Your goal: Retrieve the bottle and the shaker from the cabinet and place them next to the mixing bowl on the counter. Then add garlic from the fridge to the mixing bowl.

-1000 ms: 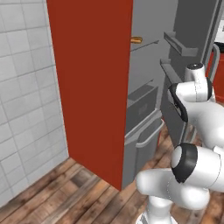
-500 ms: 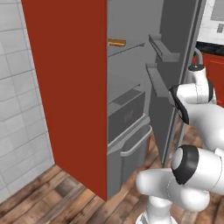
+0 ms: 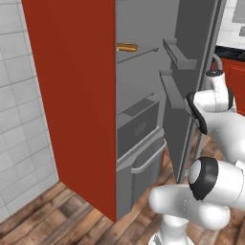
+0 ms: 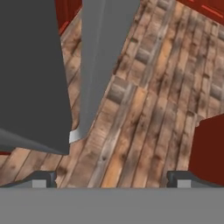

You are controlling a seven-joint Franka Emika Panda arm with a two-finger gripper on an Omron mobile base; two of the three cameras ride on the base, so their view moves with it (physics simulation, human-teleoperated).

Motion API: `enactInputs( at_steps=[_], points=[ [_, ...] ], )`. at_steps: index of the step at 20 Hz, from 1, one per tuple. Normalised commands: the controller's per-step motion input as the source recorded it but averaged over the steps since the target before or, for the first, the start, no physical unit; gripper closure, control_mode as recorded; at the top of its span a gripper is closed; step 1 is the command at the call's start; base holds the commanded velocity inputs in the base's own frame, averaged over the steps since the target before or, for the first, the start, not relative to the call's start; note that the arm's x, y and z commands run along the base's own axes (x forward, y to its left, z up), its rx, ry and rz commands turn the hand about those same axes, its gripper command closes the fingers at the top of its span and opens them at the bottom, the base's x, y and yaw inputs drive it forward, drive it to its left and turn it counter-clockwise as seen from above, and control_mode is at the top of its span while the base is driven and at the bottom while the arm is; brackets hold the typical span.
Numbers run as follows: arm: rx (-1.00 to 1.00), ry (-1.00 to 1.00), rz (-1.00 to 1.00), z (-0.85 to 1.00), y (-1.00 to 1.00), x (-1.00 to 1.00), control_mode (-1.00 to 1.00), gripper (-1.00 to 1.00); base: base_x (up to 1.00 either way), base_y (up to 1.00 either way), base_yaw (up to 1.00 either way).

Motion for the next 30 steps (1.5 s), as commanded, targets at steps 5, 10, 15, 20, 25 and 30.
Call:
enactInputs(
  at_steps=[5, 10, 15, 20, 25, 30],
  points=[
    [0.01, -0.09, 0.08, -0.03, 0.17, -0.04, -1.00, -1.00, 0.00, 0.00, 0.00],
    [-0.01, -0.30, 0.24, 0.24, 0.78, 0.51, -1.00, -1.00, 0.00, 0.00, 0.00],
    [-0.05, -0.30, 0.09, 0.18, 0.34, 0.70, -1.00, -1.00, 0.00, 0.00, 0.00],
    [-0.07, -0.15, -0.13, -0.12, -0.14, 0.87, -1.00, -1.00, 0.00, 0.00, 0.00],
    [-0.07, -0.01, -0.25, -0.29, -0.80, 0.51, -1.00, -1.00, 0.00, 0.00, 0.00],
    [-0.01, -0.27, -0.11, -0.91, -1.00, 0.14, -1.00, -1.00, 0.00, 0.00, 0.00]
  ],
)
